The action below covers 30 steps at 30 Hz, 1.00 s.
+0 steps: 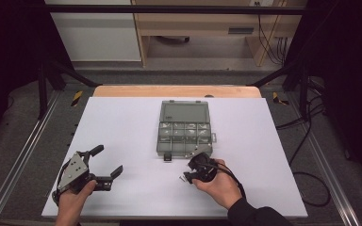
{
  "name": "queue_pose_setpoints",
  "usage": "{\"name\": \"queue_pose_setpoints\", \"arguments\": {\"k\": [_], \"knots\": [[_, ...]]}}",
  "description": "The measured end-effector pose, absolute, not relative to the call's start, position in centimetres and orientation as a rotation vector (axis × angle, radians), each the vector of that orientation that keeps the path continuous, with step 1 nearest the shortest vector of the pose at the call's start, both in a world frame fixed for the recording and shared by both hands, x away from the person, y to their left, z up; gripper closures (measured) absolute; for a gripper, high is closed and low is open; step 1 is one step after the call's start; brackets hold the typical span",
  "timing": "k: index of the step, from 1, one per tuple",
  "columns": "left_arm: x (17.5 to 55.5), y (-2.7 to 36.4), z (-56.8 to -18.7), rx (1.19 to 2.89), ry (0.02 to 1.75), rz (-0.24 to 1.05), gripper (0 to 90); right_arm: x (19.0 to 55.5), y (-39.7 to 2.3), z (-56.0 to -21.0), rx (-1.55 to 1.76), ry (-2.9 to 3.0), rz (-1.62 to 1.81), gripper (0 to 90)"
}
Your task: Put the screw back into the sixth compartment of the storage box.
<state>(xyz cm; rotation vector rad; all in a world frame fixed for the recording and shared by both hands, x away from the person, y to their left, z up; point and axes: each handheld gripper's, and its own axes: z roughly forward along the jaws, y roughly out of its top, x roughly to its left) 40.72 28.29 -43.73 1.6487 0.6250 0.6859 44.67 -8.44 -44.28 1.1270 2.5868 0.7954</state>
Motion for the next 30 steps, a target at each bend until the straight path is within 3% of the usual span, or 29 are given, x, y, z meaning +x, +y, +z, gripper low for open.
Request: {"name": "queue_pose_setpoints", "arguments": {"k": [9,30], "knots": [[40.7,28.2,-43.8,1.659,0.622,0.688,1.6,45.0,-8.0,-45.1,1.17,2.582,0.778,66.1],[40.8,28.1,-43.8,1.661,0.616,0.685,1.7,45.1,-7.4,-45.9,1.178,2.605,0.744,81.4]]}}
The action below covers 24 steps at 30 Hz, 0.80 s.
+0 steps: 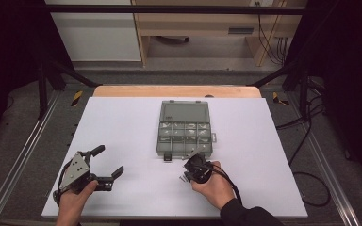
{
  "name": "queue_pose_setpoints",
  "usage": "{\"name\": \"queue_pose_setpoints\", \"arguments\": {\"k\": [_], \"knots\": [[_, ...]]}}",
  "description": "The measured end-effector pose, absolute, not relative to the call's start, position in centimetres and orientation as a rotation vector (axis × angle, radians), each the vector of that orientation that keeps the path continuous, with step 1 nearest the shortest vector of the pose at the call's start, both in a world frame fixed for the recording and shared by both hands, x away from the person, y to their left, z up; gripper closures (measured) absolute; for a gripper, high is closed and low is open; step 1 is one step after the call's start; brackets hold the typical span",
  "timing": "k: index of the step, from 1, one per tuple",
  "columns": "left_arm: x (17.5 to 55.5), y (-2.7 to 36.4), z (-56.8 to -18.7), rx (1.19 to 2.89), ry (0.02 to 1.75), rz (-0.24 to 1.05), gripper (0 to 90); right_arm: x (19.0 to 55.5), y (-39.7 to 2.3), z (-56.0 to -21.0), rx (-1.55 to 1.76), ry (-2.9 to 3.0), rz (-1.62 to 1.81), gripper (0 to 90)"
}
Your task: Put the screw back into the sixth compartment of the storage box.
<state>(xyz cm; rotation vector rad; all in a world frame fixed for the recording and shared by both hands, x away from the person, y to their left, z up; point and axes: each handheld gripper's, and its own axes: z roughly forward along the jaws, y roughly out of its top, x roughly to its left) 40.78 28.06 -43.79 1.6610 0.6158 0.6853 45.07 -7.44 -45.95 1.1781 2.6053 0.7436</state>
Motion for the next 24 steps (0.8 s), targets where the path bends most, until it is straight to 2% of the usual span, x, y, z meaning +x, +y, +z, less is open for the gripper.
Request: {"name": "queue_pose_setpoints", "arguments": {"k": [5,24], "knots": [[40.8,28.1,-43.8,1.666,0.616,0.685,1.7,45.1,-7.6,-46.0,1.175,2.609,0.752,87.2],[40.8,28.0,-43.8,1.672,0.613,0.683,1.7,45.0,-8.3,-44.2,1.127,2.582,0.833,87.7]]}}
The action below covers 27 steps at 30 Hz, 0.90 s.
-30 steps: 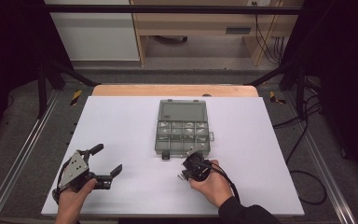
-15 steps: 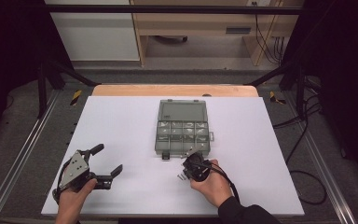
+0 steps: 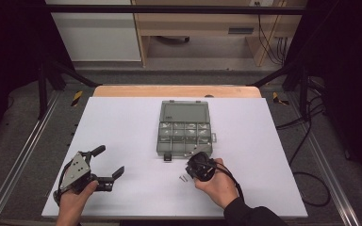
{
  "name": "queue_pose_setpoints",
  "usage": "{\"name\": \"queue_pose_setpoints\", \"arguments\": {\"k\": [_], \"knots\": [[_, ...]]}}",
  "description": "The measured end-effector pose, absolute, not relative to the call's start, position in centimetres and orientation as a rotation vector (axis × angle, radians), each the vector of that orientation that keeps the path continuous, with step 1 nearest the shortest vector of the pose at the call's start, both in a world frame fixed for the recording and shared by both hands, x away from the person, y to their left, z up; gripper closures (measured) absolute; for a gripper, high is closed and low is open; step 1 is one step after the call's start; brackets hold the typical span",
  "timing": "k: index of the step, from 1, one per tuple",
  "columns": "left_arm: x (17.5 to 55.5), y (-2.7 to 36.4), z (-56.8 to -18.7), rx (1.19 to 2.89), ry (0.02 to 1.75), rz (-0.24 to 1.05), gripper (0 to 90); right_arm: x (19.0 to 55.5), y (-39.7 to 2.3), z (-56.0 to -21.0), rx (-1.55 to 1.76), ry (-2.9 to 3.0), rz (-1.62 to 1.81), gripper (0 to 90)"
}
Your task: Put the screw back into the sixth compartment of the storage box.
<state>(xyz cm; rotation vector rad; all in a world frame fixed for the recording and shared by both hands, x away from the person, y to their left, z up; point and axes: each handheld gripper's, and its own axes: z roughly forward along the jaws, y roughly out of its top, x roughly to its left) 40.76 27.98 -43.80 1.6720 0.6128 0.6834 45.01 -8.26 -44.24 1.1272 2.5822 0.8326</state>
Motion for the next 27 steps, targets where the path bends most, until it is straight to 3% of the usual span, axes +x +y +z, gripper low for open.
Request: {"name": "queue_pose_setpoints", "arguments": {"k": [27], "knots": [[40.7,28.1,-43.7,1.669,0.612,0.694,1.7,47.8,-7.3,-40.1,1.035,2.429,1.032,87.6]]}}
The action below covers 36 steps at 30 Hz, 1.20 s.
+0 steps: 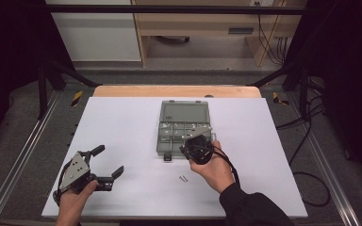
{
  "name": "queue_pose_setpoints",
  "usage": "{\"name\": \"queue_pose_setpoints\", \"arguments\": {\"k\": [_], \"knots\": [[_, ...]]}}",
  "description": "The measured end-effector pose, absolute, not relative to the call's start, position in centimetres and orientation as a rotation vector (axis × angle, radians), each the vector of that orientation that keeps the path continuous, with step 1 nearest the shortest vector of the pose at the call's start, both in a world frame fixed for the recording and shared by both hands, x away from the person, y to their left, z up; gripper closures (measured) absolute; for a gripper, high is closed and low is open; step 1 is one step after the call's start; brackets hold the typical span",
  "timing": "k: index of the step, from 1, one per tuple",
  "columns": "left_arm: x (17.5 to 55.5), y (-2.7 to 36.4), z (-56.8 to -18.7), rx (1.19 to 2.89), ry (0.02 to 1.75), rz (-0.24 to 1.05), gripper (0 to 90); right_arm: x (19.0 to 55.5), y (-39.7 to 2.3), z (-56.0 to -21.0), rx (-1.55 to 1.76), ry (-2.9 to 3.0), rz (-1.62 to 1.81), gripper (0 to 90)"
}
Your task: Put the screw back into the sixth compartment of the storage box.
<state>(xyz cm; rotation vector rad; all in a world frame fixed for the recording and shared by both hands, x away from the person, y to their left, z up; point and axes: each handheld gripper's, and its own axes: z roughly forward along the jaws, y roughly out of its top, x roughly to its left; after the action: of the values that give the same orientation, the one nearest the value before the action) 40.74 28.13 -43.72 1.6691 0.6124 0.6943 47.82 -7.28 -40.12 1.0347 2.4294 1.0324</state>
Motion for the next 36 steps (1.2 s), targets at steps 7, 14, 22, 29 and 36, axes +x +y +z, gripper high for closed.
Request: {"name": "queue_pose_setpoints", "arguments": {"k": [7,14,22,29,36], "knots": [[40.7,28.1,-43.7,1.666,0.612,0.697,1.7,48.5,-7.0,-40.1,1.045,2.407,1.041,87.7],[40.7,28.1,-43.7,1.668,0.612,0.696,1.7,49.3,-6.9,-40.3,1.076,2.393,1.043,87.7],[40.8,28.1,-43.7,1.656,0.617,0.691,1.7,50.1,-6.8,-40.8,1.086,2.394,1.026,87.7],[40.8,28.1,-43.7,1.657,0.615,0.69,1.7,50.5,-6.6,-41.2,1.093,2.398,1.01,87.7],[40.8,28.1,-43.7,1.658,0.615,0.69,1.7,51.1,-6.0,-41.6,1.112,2.41,0.995,87.6]]}}
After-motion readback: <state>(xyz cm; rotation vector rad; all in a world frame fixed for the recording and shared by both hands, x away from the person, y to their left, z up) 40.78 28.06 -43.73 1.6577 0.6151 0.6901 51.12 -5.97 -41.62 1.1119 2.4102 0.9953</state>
